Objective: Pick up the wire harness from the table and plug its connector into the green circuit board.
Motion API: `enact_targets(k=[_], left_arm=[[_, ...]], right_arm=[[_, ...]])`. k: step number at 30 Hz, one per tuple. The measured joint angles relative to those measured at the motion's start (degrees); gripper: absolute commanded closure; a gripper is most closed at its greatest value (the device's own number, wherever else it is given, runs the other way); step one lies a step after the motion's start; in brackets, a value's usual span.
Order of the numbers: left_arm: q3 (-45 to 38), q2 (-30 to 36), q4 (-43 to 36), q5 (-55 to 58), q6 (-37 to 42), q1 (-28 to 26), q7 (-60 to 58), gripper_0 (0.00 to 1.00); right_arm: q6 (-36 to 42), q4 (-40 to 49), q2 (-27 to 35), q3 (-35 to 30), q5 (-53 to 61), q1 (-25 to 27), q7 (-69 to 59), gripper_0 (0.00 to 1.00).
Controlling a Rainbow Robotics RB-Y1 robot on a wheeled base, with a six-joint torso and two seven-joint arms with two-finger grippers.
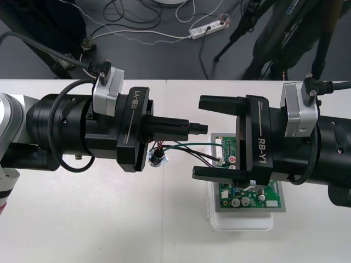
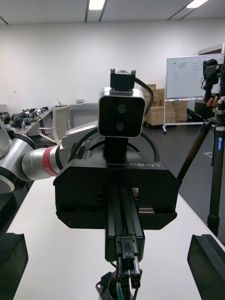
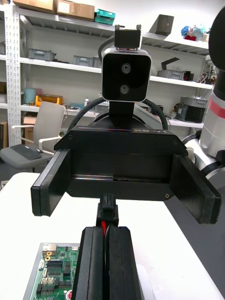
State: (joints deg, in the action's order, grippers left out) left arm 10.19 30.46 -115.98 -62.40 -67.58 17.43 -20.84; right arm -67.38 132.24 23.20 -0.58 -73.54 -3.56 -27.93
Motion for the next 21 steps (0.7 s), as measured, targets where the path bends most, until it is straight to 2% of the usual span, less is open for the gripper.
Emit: enact_targets(k=[9,21], left_arm=[[-1.79,0.0,0.02,0.08,0.0,-0.93,0.05,1.0],[-4.66,0.02,0.21,0.6,-0.02,-1.55,0.07,1.0]], right_arm=[[-0.3,-0.02,0.0,-0.9,0.0,0.0,0.0,0.0],[-9.67,-1.16,0.0,-6.73,0.0,-0.1,-0.01,0.0]])
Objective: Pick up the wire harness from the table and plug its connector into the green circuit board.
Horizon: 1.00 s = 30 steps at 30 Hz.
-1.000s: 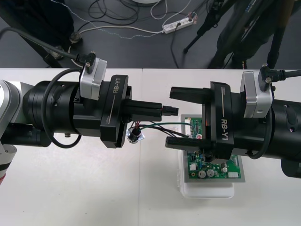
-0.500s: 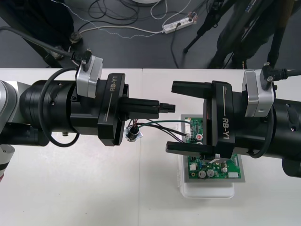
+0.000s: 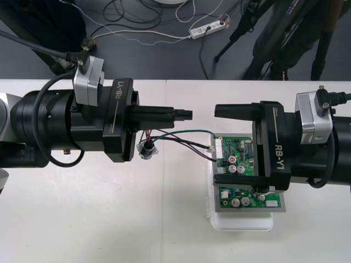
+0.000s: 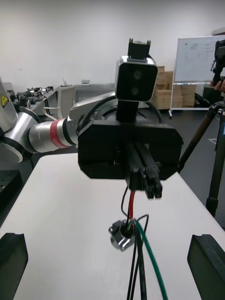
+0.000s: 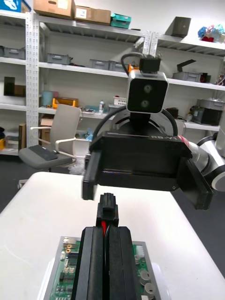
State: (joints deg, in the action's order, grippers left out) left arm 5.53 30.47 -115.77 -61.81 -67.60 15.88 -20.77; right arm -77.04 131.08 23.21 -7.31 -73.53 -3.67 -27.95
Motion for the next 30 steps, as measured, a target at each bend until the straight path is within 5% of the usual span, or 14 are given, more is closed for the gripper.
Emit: enact_targets(k=[12,30], left_arm=[[-4.59,0.0,8.51,4.09,-5.72,-0.11,0.76,1.0],[-7.82,0.0,22.95,5.32,-18.88,-0.17,16.43,1.0]], right_arm=[[-8.55,-6.39,0.69,-3.04,0.0,-3.52,-0.67,0.0],[-12.59,-7.27,9.55,-4.38,-4.09,-5.93,-3.56,0.0]])
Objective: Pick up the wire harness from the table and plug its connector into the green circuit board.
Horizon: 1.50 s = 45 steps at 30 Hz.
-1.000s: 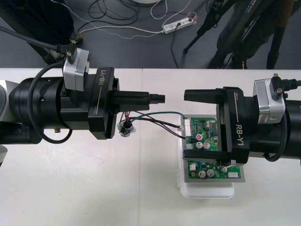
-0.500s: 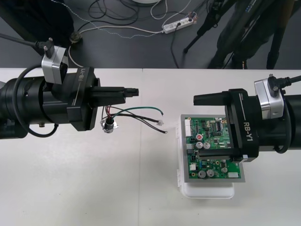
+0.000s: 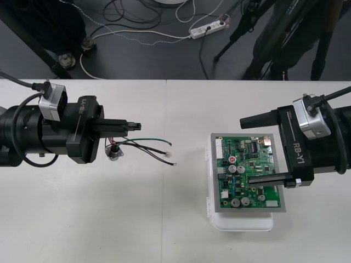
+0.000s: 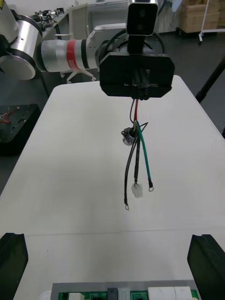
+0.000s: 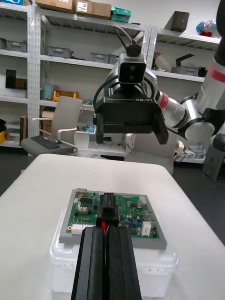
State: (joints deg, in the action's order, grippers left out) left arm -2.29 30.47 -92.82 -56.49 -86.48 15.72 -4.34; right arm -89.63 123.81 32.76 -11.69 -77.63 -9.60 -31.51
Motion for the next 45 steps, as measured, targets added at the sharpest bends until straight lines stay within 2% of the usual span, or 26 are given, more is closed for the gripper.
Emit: enact_targets(k=[10,20,26,31,40,45], left_arm=[[-0.1,0.0,9.36,0.04,-0.99,-0.01,6.93,1.0],[0.18,0.0,17.31,-1.87,-1.01,-0.01,15.46,1.0],[3.85,0.0,23.46,-1.91,-1.01,0.01,16.69,1.0],[7.59,0.01,29.19,-1.91,-1.01,0.09,19.53,1.0],[12.12,0.01,37.42,-1.87,-1.01,2.16,33.54,1.0],[14.29,0.01,41.96,-1.22,-1.01,3.92,34.65,1.0]], right_arm=[[-0.05,-1.5,1.17,-2.51,-4.51,-0.16,0.0,0.0],[-0.08,-1.58,7.22,-2.52,-6.01,-0.02,0.01,0.0],[-0.1,-1.58,11.59,-2.39,-8.25,0.87,0.03,0.0],[-0.1,-1.59,15.26,-0.87,-10.69,1.66,0.09,0.0],[-0.1,-1.52,19.42,3.54,-17.27,1.75,0.3,0.0],[-0.1,-0.53,22.62,5.89,-19.82,2.59,0.33,0.0]])
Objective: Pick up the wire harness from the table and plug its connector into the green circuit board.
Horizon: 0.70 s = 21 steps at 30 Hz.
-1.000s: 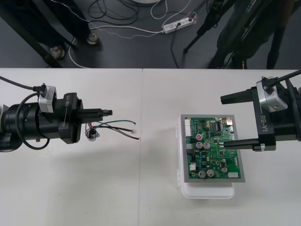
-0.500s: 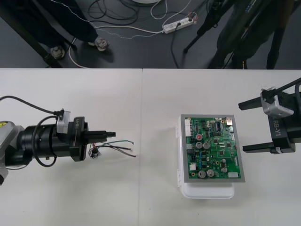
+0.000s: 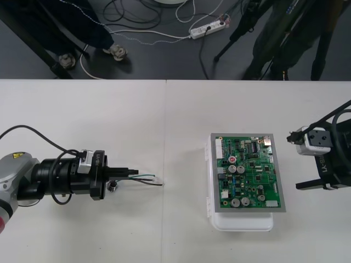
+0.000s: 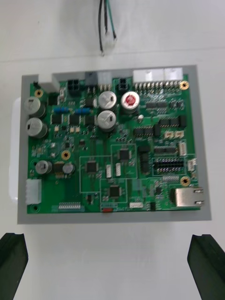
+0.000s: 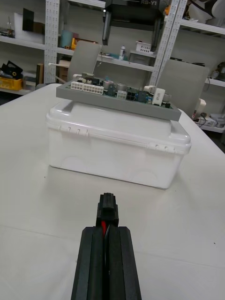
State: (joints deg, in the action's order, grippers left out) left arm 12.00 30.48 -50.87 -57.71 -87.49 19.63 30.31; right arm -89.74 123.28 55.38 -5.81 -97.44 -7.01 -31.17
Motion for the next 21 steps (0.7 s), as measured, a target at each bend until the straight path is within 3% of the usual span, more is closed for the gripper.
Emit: enact_targets(k=[9,21], left_arm=[[4.69,0.0,6.28,4.48,0.0,2.62,3.43,1.0],[11.45,-0.32,6.68,10.6,0.0,3.12,7.77,1.0]], right_arm=[[0.0,0.55,3.44,4.03,-4.74,1.65,0.09,0.0],[0.01,2.01,3.88,8.91,-13.25,1.67,0.42,0.0]])
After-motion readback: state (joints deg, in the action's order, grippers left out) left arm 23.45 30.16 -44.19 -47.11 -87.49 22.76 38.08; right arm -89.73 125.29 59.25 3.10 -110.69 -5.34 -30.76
